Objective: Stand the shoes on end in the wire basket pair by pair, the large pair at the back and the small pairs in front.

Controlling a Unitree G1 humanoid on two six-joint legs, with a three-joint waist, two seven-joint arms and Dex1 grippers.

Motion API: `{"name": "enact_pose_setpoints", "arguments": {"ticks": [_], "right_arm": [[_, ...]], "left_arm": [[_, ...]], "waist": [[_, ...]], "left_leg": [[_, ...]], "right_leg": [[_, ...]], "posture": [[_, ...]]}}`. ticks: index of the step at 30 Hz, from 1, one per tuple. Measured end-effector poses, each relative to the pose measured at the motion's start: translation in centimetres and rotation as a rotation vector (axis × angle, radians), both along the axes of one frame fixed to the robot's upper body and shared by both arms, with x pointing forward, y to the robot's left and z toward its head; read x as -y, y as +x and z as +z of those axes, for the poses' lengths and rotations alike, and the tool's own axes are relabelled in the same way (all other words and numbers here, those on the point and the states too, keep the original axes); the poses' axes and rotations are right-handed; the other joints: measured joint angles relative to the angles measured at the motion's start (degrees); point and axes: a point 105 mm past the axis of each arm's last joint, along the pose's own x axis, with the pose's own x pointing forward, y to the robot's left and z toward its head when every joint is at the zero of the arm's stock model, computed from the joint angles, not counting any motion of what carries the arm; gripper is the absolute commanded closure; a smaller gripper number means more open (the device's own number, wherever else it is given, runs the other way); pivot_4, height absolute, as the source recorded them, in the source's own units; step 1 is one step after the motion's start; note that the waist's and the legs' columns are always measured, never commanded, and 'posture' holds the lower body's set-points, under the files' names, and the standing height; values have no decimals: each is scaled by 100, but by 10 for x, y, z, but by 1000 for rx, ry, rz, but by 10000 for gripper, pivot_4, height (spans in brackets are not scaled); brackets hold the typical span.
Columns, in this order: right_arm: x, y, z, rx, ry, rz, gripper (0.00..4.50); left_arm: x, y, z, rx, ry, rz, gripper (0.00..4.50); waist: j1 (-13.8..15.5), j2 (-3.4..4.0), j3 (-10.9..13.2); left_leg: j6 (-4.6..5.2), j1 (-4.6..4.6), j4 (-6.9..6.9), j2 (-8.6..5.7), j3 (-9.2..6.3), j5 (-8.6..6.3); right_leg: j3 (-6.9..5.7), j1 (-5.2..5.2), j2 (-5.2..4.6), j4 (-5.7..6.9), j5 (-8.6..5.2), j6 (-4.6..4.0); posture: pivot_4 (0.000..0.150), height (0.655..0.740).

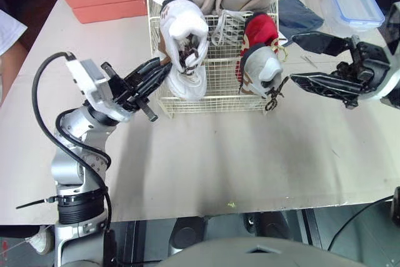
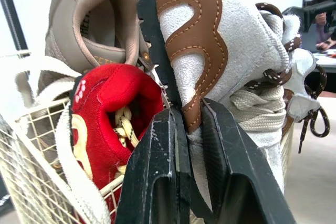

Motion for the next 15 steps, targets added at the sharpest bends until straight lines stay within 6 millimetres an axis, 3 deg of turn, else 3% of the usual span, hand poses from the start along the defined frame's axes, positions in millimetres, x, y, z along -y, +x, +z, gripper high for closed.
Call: {"name": "enact_pose_setpoints", "arguments": {"ticks": [8, 15], "right_arm": [[-5, 1, 28, 302, -70, -45, 1393], [-10, 0, 26, 316, -84, -19, 1393]], "left_arm": [[-12, 5, -11, 23, -14, 55, 42700], [-7, 16, -6, 76, 18, 71, 42700]], "waist": [[-7, 20, -13], [23, 20, -13]], "left_leg": [[0, 10, 0, 0, -4, 0], [0, 4, 8, -1, -13, 0]], "right_leg": [[-5, 10, 1, 0, 0, 0], [-15, 13, 0, -2, 0, 1]], "posture": [[1500, 7400], [1500, 7400]]}}
